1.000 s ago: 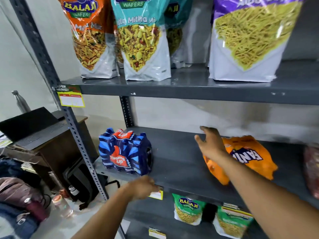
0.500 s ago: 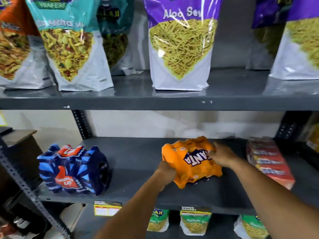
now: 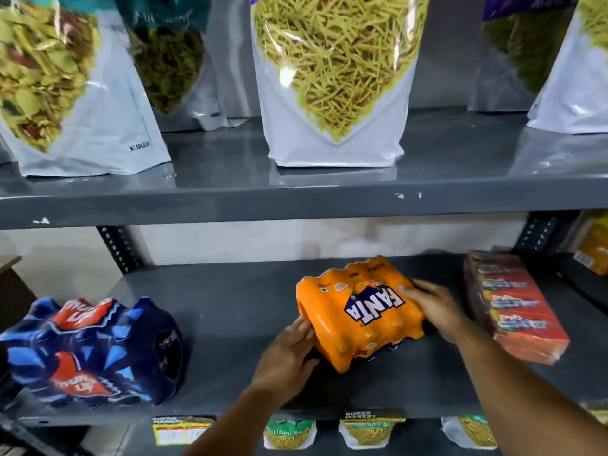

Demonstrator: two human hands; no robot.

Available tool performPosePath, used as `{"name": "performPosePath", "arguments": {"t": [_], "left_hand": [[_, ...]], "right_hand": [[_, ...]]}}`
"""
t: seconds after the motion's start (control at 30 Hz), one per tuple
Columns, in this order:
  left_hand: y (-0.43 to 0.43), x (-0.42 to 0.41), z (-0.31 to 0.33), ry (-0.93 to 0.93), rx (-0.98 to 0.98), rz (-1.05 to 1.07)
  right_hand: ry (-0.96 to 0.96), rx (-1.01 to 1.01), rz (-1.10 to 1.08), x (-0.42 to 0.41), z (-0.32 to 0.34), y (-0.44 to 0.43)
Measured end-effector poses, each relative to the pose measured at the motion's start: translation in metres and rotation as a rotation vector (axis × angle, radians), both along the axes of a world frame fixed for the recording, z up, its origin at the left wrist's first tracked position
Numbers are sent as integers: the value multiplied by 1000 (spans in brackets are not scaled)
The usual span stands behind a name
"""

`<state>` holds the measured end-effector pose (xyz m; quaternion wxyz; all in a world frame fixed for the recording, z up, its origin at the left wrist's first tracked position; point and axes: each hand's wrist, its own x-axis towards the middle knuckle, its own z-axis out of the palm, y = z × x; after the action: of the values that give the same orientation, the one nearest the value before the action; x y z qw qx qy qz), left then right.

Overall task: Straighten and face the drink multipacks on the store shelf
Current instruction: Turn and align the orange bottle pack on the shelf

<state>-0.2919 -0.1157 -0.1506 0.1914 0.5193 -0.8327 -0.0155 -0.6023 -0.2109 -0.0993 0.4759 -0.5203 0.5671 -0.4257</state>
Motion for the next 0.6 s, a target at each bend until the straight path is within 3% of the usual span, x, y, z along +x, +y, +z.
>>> {"name": "performPosePath", "arguments": {"t": [0.1, 0.2, 0.43, 0.6], "left_hand": [[-10, 9, -2, -137, -221, -68], [-17, 9, -3, -121, -305, -66], [-12, 0, 2, 152, -104, 45], [-13, 4, 25, 309, -24, -23]], "right_hand": [[-50, -21, -20, 0, 2, -3], [-27, 5, 27, -3, 8, -6], [146, 69, 209, -14, 28, -13], [115, 88, 7, 0, 37, -34]]}}
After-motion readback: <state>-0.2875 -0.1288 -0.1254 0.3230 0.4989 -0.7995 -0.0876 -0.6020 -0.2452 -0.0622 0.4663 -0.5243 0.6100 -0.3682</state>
